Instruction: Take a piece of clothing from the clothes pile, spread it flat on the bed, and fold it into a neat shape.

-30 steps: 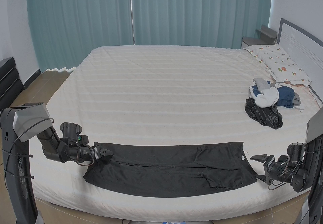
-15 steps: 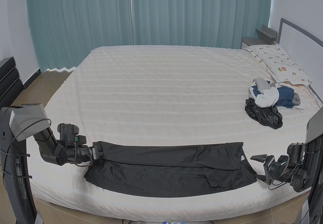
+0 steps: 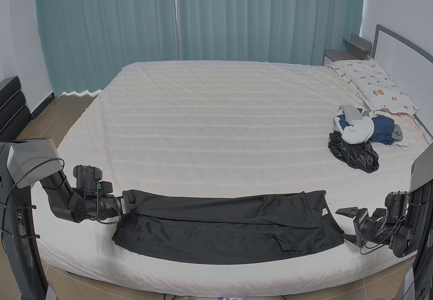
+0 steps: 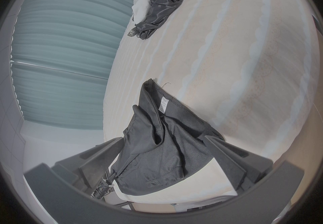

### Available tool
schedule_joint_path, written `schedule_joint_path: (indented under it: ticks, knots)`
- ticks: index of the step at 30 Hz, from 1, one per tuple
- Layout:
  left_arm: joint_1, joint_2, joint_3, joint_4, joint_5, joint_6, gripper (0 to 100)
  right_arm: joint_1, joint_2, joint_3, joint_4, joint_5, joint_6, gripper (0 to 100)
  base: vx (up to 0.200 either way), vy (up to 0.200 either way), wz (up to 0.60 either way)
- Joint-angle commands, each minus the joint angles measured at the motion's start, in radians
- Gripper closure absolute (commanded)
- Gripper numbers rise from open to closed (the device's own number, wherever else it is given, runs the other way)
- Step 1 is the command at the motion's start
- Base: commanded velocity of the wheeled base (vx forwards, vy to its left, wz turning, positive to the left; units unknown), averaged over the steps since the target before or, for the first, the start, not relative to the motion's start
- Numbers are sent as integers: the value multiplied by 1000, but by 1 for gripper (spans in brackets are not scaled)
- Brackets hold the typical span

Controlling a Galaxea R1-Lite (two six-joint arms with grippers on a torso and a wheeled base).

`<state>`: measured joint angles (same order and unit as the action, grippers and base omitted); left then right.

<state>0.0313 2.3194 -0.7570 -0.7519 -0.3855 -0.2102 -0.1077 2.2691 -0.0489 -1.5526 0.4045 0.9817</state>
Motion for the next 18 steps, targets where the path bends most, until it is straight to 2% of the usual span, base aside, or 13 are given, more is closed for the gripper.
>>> schedule_joint_path:
  ticks: [1,18]
  knots:
    - [1,-5,4,-1,1,0,100,0,0,0,-12,1,0,0,0,0,0]
    - [-1,0,-10,-1,4,-1,100,0,0,0,-12,1,0,0,0,0,0]
